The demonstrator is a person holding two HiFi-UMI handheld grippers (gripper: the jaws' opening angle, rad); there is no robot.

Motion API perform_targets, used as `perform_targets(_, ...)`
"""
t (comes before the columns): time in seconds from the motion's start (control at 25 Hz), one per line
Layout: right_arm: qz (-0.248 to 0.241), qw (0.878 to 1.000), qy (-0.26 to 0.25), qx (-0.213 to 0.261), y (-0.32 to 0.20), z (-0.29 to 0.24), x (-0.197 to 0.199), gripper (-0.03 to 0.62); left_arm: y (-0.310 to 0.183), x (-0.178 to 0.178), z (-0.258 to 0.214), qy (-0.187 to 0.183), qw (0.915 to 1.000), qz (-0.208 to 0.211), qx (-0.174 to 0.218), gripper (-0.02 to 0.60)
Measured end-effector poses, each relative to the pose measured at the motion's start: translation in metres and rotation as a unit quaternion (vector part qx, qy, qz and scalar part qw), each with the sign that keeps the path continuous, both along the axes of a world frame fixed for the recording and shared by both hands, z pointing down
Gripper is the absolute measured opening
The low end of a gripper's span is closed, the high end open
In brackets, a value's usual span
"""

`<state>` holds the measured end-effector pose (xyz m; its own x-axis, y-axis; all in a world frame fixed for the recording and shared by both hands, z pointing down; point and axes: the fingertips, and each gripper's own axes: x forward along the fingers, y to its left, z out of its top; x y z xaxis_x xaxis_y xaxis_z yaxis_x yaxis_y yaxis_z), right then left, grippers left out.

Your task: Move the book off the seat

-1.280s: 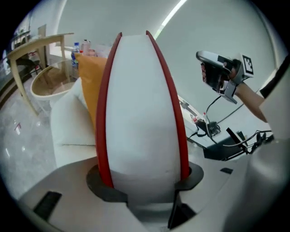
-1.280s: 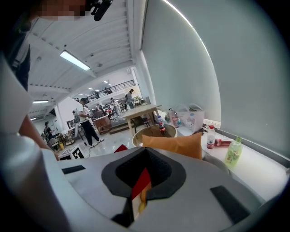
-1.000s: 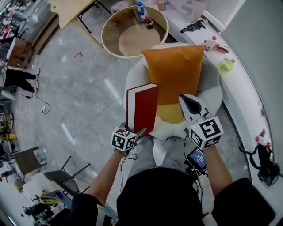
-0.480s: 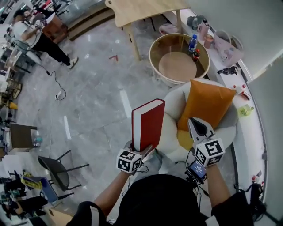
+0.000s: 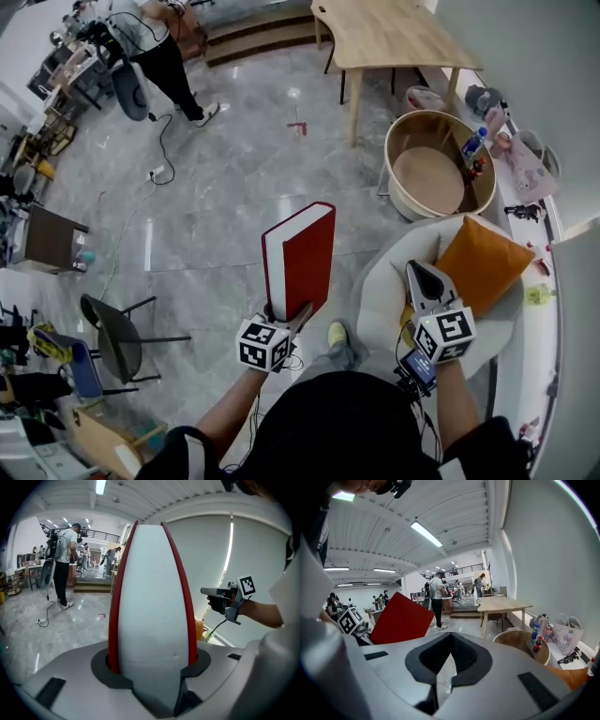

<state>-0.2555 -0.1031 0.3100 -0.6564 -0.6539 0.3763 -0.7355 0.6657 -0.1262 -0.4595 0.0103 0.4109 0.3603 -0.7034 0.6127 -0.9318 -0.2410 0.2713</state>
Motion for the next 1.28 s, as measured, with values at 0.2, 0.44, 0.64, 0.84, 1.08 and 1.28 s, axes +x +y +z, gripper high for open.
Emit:
perform_targets(0.2,-0.022,1.000,0.008,0.002,-0.005,0.002,-0.032,0.008,0.009,-0.039,-0.004,0.002,0.9991,-0.041,0.003,0.250)
perform_targets(0.44,-0.023,1.000,0.004,0.008,-0.015,-0.003,-0.048,0.008,0.006,-0.066,-0.010,-0.002,0.9979,-0.064,0.011,0.250)
perform_targets(0.64,-0.018,1.000,0.005,0.016,-0.023,-0.006,-0.045,0.008,-0.001,-0.065,-0.013,-0.001,0.9978,-0.063,0.019,0.250)
perform_targets(0.84,-0.010,1.000,0.003,0.028,-0.029,-0.014,-0.049,0.008,-0.009,-0.072,-0.019,-0.001,0.9977,-0.062,0.027,0.250)
perform_targets(1.08,0.010,0.999,-0.002,0.034,-0.055,-0.017,-0.045,0.008,-0.043,-0.077,-0.027,-0.010,0.9984,-0.043,0.036,0.250)
perform_targets(1.28,0.034,0.998,0.002,0.044,-0.088,-0.020,-0.036,0.008,-0.090,-0.071,-0.036,-0.013,0.9985,-0.013,0.052,0.249)
